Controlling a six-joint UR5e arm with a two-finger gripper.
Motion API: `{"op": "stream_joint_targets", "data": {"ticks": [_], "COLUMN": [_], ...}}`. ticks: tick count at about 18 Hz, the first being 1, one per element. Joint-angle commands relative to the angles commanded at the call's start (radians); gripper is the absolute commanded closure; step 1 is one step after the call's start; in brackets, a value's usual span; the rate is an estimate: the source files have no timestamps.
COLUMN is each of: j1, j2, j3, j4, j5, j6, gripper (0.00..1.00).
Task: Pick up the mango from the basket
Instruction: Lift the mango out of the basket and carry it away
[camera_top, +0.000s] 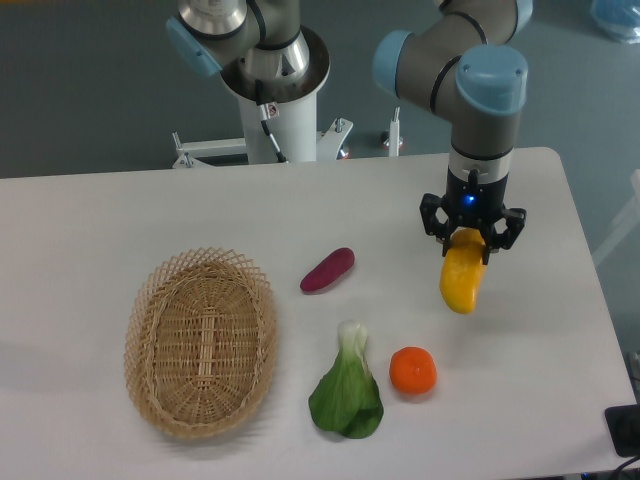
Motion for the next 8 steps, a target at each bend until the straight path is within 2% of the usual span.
{"op": "stream_joint_targets", "data": {"ticks": [8], "j1": [0.006], "j2": [0.002], "j3": [0.002], "j4": [0.000], "j5": [-0.002], "j6": [0.002], "gripper": [0.41]}}
